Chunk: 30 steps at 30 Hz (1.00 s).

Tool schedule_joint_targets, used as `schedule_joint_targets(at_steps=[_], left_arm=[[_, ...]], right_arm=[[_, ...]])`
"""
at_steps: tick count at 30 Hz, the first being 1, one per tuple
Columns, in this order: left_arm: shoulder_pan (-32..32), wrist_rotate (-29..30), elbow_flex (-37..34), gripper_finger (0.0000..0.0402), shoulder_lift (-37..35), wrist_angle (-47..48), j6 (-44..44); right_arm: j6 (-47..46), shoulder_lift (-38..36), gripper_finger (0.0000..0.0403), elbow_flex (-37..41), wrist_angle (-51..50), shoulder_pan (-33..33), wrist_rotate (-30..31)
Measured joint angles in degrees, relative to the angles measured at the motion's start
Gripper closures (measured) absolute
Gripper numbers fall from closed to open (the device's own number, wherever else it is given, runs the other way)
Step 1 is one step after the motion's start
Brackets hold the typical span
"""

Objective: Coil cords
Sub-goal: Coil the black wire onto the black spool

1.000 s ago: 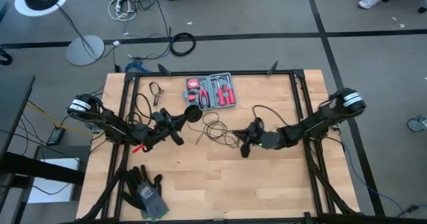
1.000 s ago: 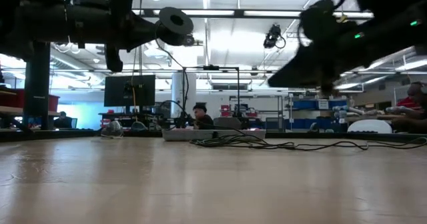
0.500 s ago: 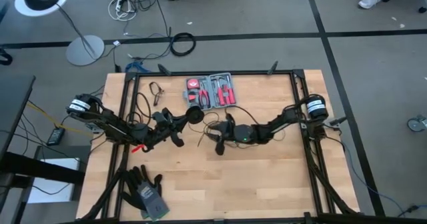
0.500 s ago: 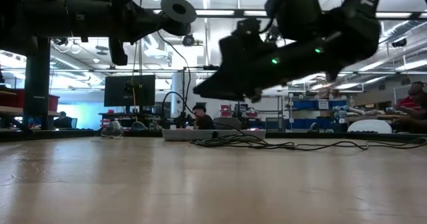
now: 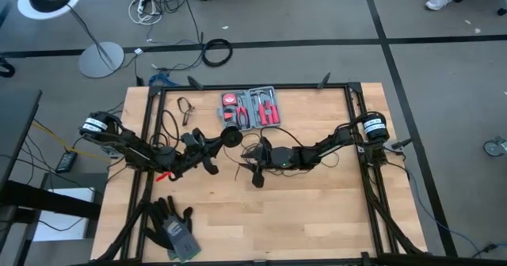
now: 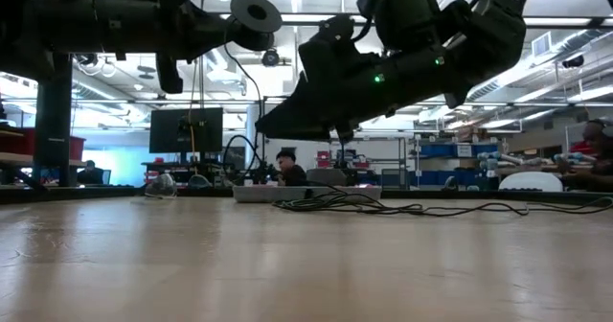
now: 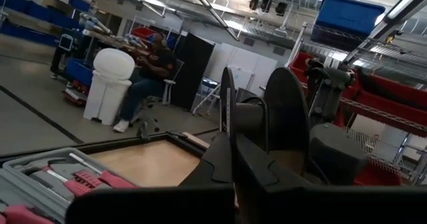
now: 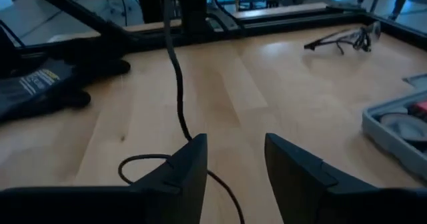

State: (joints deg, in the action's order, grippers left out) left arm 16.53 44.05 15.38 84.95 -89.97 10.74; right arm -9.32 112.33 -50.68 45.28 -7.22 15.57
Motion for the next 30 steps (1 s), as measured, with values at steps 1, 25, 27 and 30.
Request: schedule_joint_targets(at_steps=[1, 25, 27, 30], left_arm=[[0.0, 0.0, 0.0, 0.0401, 0.0, 0.0, 0.0], [0.0, 0.0, 0.0, 0.0401, 0.0, 0.1, 0.0], [0.0, 0.0, 0.0, 0.0401, 0.0, 0.1, 0.0], [0.0, 0.0, 0.0, 0.0401, 0.0, 0.2, 0.0]], right_arm=[[-0.3, 0.0, 0.0253, 0.0, -0.8, 0.0, 0.0], [-2.5, 0.0, 0.0254, 0.0, 1.3, 1.2, -4.4], [-2.6, 0.0, 0.0255, 0.0, 1.3, 1.5, -4.3], [-2.7, 0.0, 0.0275, 0.0, 1.3, 1.8, -4.5]])
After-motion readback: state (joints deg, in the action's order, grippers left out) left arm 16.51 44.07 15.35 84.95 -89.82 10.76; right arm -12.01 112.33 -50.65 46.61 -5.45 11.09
